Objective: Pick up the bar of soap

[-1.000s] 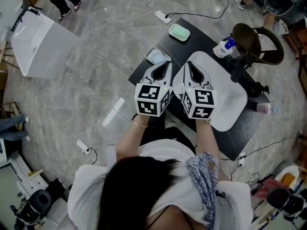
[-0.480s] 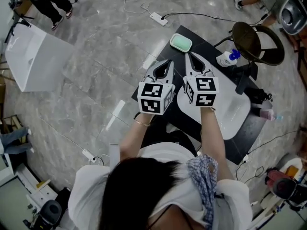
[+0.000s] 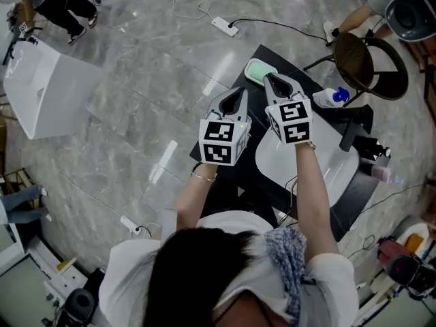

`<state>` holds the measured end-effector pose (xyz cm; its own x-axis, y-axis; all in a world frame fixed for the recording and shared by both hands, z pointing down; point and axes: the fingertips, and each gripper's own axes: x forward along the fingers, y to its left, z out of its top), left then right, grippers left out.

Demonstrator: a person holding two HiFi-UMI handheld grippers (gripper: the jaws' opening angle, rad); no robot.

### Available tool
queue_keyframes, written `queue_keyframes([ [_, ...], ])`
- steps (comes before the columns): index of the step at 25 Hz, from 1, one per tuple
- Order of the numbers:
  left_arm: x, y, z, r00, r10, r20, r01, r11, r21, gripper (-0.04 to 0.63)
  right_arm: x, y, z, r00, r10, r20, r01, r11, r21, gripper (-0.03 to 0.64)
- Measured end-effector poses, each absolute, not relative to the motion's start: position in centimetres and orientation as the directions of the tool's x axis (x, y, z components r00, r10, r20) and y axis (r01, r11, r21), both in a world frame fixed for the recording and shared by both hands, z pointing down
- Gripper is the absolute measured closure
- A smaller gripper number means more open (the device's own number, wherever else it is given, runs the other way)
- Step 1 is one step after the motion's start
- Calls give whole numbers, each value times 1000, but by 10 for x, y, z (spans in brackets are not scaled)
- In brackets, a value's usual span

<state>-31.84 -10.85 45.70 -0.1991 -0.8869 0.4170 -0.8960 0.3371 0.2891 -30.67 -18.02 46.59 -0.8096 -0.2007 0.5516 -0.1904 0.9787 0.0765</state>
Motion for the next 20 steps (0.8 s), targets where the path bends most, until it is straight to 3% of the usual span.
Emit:
queue_keyframes([
  [5, -330, -115, 469, -190, -879, 438, -885, 346, 311, 584, -320, -187, 482, -773, -152, 616, -106, 988, 110, 590],
  [7, -334, -118, 469, -193, -877, 440, -885, 349, 307, 584, -323, -184, 491, -746, -97, 658, -38, 994, 103, 454],
  [8, -336, -119, 468, -195, -876, 441, -885, 351, 306, 584, -325, -184, 496, -731, -78, 678, -8, 994, 105, 442],
  [20, -354, -118, 484, -205, -867, 455, -874, 371, 313, 584, -333, -206, 559, -469, -23, 883, 325, 925, 197, 370],
])
